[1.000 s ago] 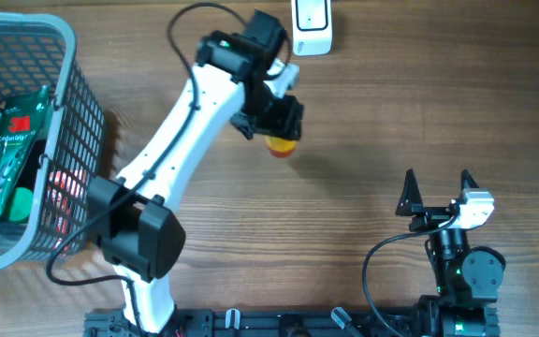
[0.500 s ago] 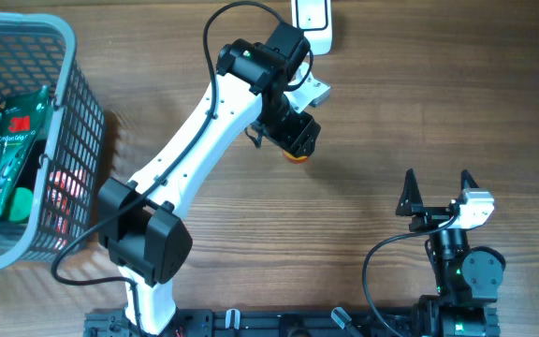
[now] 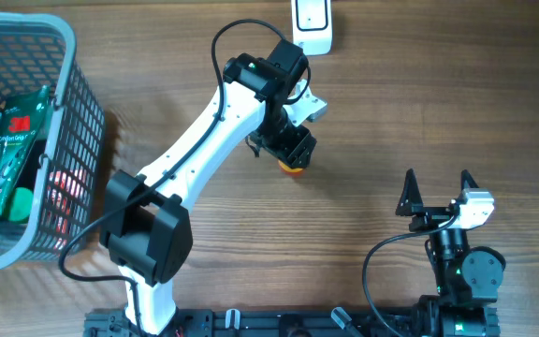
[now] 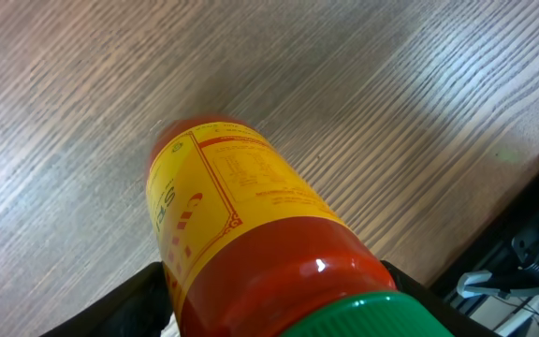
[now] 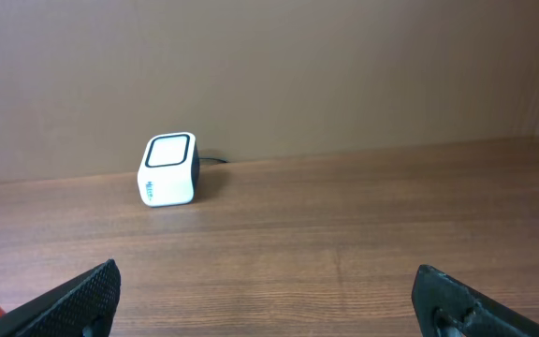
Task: Scan the item barcode
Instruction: 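Carry the bottle toward the white scanner and set it upright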
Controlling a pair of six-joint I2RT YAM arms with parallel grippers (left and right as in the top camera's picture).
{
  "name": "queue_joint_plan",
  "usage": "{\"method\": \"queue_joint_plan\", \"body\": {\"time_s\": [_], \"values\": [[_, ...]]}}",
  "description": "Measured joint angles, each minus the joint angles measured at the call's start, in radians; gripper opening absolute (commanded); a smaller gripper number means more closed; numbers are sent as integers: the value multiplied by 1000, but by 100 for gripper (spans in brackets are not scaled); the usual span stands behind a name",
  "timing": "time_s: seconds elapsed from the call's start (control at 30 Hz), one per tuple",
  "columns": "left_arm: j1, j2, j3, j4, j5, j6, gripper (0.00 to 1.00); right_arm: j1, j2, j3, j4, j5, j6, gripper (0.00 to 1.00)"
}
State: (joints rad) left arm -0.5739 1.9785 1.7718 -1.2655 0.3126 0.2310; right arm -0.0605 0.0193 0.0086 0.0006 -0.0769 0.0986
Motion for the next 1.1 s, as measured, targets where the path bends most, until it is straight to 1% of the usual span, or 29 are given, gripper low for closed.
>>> {"method": "queue_joint_plan", "body": {"time_s": [0.27,0.5,0.8,1.0,1.1], "values": [[0,0,-41,45,0,0,59,0,0,0,0,0,0,100],[0,0,-56,47,0,0,62,0,0,0,0,0,0,100],[0,0,-56,48,0,2,71,0,0,0,0,0,0,100],[1,0,-56,74,0,4,71,0,0,0,0,0,0,100],[1,0,-56,74,0,4,74,0,0,0,0,0,0,100]]}}
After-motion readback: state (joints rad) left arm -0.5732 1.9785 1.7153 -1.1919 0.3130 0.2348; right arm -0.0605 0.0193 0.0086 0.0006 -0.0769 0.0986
